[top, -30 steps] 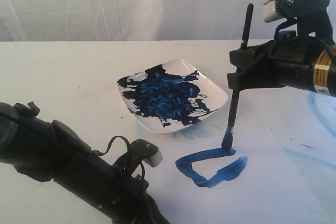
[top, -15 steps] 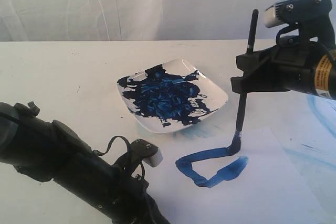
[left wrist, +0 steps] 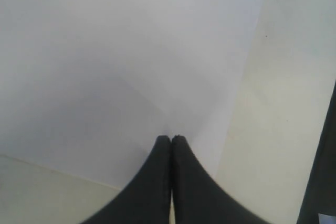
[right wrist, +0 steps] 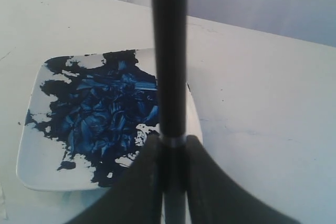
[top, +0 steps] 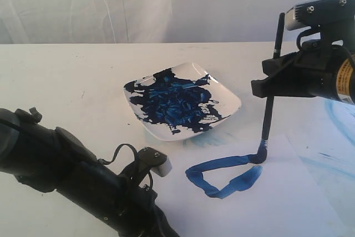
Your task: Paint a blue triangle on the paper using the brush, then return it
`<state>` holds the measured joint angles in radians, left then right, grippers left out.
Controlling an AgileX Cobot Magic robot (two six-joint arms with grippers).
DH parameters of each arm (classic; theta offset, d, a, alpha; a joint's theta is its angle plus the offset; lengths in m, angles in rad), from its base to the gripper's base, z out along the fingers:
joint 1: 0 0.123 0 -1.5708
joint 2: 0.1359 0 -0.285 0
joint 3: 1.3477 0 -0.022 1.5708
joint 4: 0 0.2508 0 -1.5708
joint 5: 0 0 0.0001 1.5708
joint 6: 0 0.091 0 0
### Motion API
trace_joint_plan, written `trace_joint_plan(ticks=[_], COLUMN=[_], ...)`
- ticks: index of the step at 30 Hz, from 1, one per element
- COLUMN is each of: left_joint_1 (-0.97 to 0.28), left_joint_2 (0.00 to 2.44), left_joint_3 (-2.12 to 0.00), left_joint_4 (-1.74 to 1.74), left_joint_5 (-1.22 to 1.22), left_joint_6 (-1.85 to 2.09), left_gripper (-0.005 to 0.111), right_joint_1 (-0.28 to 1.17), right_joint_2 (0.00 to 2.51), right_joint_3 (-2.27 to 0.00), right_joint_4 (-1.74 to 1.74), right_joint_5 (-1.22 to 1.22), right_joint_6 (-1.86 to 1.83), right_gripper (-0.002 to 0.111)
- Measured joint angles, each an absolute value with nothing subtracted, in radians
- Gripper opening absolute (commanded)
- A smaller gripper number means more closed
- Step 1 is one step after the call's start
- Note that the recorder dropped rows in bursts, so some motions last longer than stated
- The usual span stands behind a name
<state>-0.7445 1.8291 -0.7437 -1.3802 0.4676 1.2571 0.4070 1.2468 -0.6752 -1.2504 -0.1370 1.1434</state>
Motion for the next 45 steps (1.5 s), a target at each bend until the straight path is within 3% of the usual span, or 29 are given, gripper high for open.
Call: trace_joint_plan(ticks=[13, 24, 45], left_joint_1=[-0.745, -0.745, -0.745], left_joint_2=[1.829, 1.829, 1.829], left_joint_3=[-0.744, -0.744, -0.744], left_joint_4=[-1.38, -1.378, -1.378], left_joint_5=[0.468, 0.468, 0.471], left_joint_6=[1.257, 1.257, 1.257], left_gripper=[0.0, 0.0, 0.0], right_joint_1=[0.407, 0.407, 0.407], right_joint_2=[1.17, 1.079, 1.059], right_joint_3=[-0.675, -0.622, -0.572], right_joint_4=[-1.253, -1.253, -1.257], right_joint_5=[-0.056, -0.199, -0.16], right_joint_6=[1.114, 1.213, 1.297], right_gripper=[0.0, 0.0, 0.0])
